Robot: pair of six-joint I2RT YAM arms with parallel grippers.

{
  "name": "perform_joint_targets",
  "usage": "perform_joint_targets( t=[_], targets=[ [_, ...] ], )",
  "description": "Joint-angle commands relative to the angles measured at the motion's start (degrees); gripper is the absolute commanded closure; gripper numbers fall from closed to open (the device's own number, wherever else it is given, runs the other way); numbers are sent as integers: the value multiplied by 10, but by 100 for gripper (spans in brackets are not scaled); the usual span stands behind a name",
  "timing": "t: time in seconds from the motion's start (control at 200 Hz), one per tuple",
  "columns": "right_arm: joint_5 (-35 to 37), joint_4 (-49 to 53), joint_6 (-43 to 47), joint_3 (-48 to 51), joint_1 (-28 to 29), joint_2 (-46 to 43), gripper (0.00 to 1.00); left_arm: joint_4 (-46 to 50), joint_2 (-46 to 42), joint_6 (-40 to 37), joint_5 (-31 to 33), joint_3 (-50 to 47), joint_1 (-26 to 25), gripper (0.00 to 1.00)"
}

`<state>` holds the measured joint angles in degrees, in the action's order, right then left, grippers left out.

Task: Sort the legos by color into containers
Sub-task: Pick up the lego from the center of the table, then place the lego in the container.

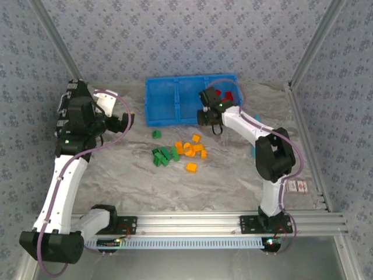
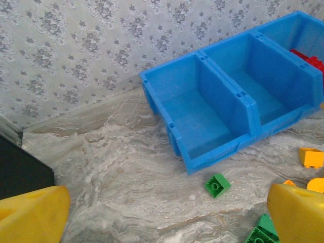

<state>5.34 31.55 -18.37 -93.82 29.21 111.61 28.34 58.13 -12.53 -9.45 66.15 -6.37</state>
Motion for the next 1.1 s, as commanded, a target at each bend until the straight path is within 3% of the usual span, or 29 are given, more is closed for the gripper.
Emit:
perform_joint_targets(
  t=[0.0, 0.315, 0.485, 0.85, 1.095],
  targets=[
    [4, 44, 36, -93, -10, 67, 73, -9, -16, -16, 20, -3, 5, 0],
    [-6, 83, 48, -364, -14, 265, 73, -7, -2, -28, 36, -6, 8, 0],
    [-28, 93, 41, -428, -14, 324, 69, -7, 8, -28, 36, -6, 13, 0],
    [-33, 91, 45, -389, -11, 277, 54, -6, 10, -20, 20, -2, 18, 0],
    [-17, 63, 25, -273, 0, 185, 53, -7, -40, -29, 33, -6, 18, 0]
  ],
)
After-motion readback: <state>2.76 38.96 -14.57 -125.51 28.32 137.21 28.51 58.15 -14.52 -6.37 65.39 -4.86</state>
